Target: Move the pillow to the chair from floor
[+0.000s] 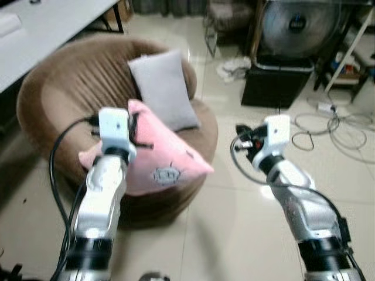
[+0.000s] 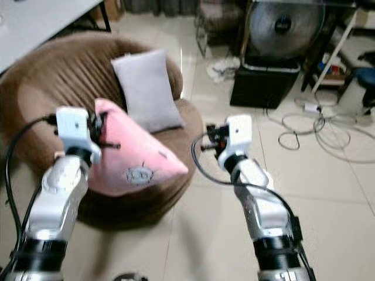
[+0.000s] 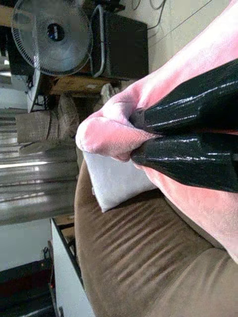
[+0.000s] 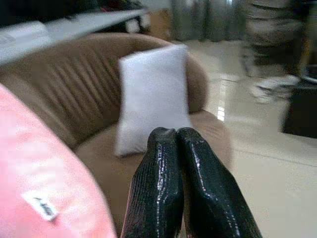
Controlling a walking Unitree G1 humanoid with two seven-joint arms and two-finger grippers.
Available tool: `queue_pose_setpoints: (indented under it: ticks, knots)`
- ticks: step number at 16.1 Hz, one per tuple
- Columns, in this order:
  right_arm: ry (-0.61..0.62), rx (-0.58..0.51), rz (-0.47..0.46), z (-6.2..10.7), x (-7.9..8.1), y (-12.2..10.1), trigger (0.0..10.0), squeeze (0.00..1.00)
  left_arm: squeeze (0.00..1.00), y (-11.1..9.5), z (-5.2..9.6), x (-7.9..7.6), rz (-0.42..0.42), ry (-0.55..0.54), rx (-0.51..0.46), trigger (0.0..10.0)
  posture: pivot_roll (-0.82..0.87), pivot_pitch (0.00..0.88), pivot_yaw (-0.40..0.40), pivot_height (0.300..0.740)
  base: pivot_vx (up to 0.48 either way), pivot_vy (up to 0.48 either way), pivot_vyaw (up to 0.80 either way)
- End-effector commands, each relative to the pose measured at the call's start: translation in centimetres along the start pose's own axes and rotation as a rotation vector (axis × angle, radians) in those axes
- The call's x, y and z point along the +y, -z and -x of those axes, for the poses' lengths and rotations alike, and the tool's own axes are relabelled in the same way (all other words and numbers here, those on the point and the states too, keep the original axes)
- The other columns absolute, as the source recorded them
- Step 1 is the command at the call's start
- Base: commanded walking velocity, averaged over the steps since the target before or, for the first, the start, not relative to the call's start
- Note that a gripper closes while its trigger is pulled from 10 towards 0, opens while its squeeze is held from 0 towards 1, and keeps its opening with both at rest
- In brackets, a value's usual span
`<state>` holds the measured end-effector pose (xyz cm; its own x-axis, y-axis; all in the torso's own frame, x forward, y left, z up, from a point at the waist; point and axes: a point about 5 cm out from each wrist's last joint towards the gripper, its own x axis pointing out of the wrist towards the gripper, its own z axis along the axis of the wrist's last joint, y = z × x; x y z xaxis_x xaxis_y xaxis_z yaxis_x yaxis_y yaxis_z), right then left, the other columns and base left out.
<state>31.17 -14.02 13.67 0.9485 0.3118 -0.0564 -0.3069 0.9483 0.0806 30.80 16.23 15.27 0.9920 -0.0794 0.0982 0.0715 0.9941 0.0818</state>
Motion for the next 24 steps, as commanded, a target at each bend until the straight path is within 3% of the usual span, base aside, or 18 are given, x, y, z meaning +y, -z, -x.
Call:
queue_pose_setpoints:
  ticks: [1, 7, 14, 22, 24]
  knots:
    - [0.026, 0.002, 0.016, -0.1, 0.1, 0.4, 10.0, 0.0, 0.0, -1.1, 0.2, -0.4, -0.01, 0.026, -0.071, 10.0, 0.07, 0.0, 0.003, 0.74, 0.0, 0.0, 0.0]
    - [-0.012, -0.002, 0.054, 0.1, 1.1, 1.1, 10.0, 0.0, 0.0, -1.2, 0.6, -0.9, 0.0, 0.057, -0.09, 10.0, 0.07, 0.0, -0.002, 0.74, 0.045, 0.0, 0.0]
    - [-0.019, -0.002, 0.079, 0.3, 1.1, 1.4, 10.0, 0.0, 0.0, -1.4, 0.6, -1.2, 0.014, 0.075, -0.103, 10.0, 0.07, 0.0, 0.002, 0.74, 0.369, 0.0, 0.47]
    - [-0.05, 0.004, 0.091, 0.3, 1.4, 1.4, 10.0, 0.0, 0.0, -1.3, 0.7, -0.8, 0.02, 0.06, -0.098, 10.0, 0.07, 0.0, -0.006, 0.74, 0.372, 0.0, 0.0]
    - [-0.071, 0.009, 0.098, 0.3, 1.6, 1.5, 10.0, 0.0, 0.0, -1.2, 0.9, -0.6, 0.022, 0.047, -0.095, 10.0, 0.07, 0.0, -0.02, 0.74, 0.371, 0.0, 0.8]
